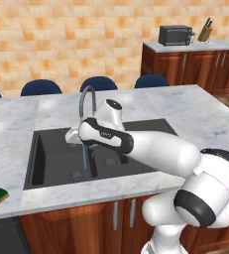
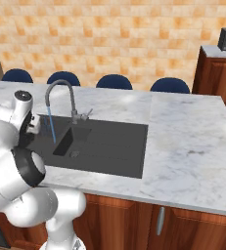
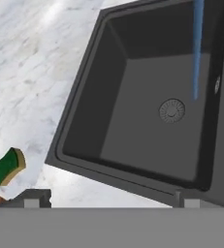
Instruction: Soak the sponge with water for a few seconds and then drop it inside the sink.
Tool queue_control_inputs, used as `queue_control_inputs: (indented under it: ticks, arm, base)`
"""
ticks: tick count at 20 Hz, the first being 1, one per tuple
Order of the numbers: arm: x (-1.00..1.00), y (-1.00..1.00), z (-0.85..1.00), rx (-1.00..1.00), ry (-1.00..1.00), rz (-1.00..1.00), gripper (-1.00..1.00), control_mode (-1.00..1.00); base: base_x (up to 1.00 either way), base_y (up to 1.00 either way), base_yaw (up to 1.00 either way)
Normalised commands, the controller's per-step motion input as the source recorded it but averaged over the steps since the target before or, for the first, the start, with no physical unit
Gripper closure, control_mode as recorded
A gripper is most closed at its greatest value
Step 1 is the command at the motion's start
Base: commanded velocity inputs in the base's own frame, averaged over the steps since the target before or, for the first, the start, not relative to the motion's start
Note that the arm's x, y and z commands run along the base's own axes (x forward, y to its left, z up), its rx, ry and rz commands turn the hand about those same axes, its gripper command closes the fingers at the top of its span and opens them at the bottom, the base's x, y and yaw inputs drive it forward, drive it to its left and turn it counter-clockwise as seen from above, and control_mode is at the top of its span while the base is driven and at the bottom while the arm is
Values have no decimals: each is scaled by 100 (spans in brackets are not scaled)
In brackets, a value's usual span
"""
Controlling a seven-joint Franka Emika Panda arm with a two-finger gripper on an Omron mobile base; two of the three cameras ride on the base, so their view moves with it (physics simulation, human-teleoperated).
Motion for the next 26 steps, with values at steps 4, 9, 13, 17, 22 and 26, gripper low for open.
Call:
queue_control_inputs:
  ticks: [4,9,13,17,22,26]
  arm:
    - [-19,74,4,-6,10,6,-100,-100]
    - [-30,73,0,-9,6,0,-100,-100]
    - [-54,32,-4,-1,1,-1,-100,-100]
    - [-45,22,-4,0,4,-8,-100,-100]
    - [-6,50,0,-1,19,-14,-100,-100]
    - [0,53,0,-3,28,-21,-100,-100]
  base:
    - [0,0,0]
    - [0,0,0]
    - [0,0,0]
    - [0,0,0]
    - [0,0,0]
    - [0,0,0]
